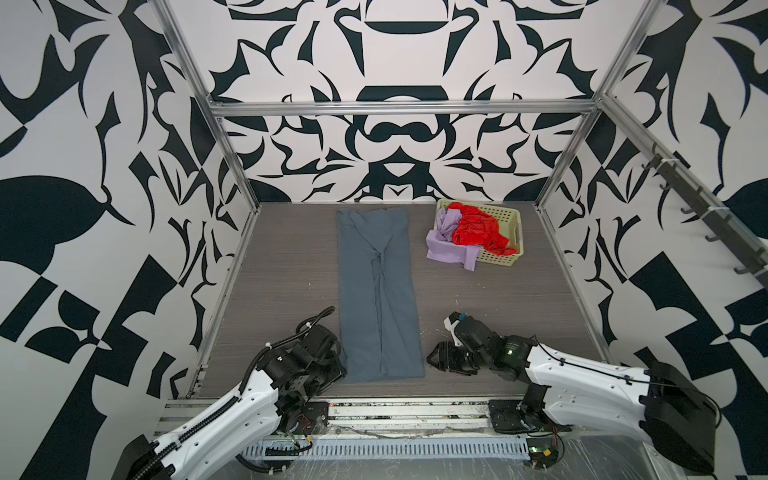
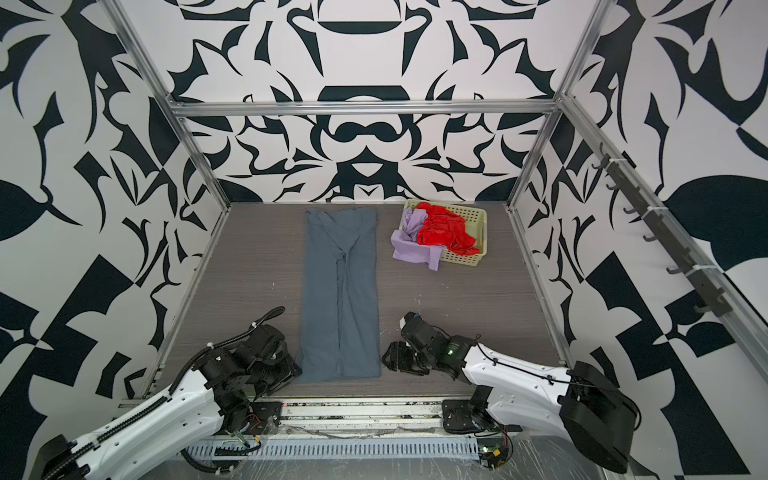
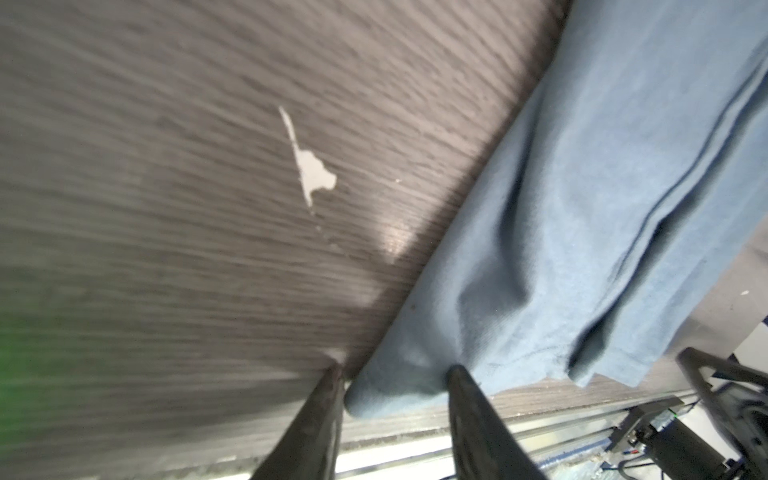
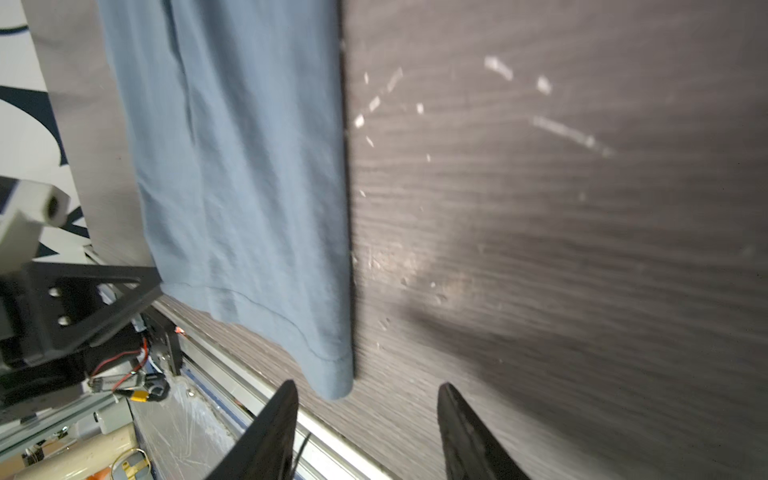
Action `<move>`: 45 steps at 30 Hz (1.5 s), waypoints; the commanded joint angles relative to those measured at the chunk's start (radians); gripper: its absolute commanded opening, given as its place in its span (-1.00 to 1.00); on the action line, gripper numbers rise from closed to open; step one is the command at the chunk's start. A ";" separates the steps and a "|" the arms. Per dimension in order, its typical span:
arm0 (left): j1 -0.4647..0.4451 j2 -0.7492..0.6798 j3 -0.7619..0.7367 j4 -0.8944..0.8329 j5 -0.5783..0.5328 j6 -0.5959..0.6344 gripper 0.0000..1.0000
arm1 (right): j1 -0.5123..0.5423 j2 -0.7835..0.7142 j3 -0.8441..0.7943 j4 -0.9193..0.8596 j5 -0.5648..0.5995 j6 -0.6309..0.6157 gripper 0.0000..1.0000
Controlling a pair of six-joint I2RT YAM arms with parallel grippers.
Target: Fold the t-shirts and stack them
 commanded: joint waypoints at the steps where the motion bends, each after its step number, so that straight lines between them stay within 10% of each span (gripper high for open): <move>1: -0.001 0.009 -0.014 -0.041 0.013 0.017 -0.16 | 0.029 0.004 -0.021 0.083 0.002 0.069 0.15; 13: -0.001 0.023 -0.019 -0.007 0.022 0.028 -0.23 | 0.069 0.194 0.023 0.171 -0.029 0.078 0.01; 23: -0.002 0.022 -0.007 -0.006 0.046 0.045 -0.58 | 0.074 0.247 0.062 0.177 -0.069 0.048 -1.00; 30: -0.014 -0.015 0.054 -0.044 0.056 0.051 -1.00 | 0.078 0.186 0.110 0.097 -0.055 0.005 -1.00; 45: 0.021 0.202 0.434 0.039 -0.077 0.273 -1.00 | 0.071 0.214 0.438 -0.020 0.183 -0.267 -1.00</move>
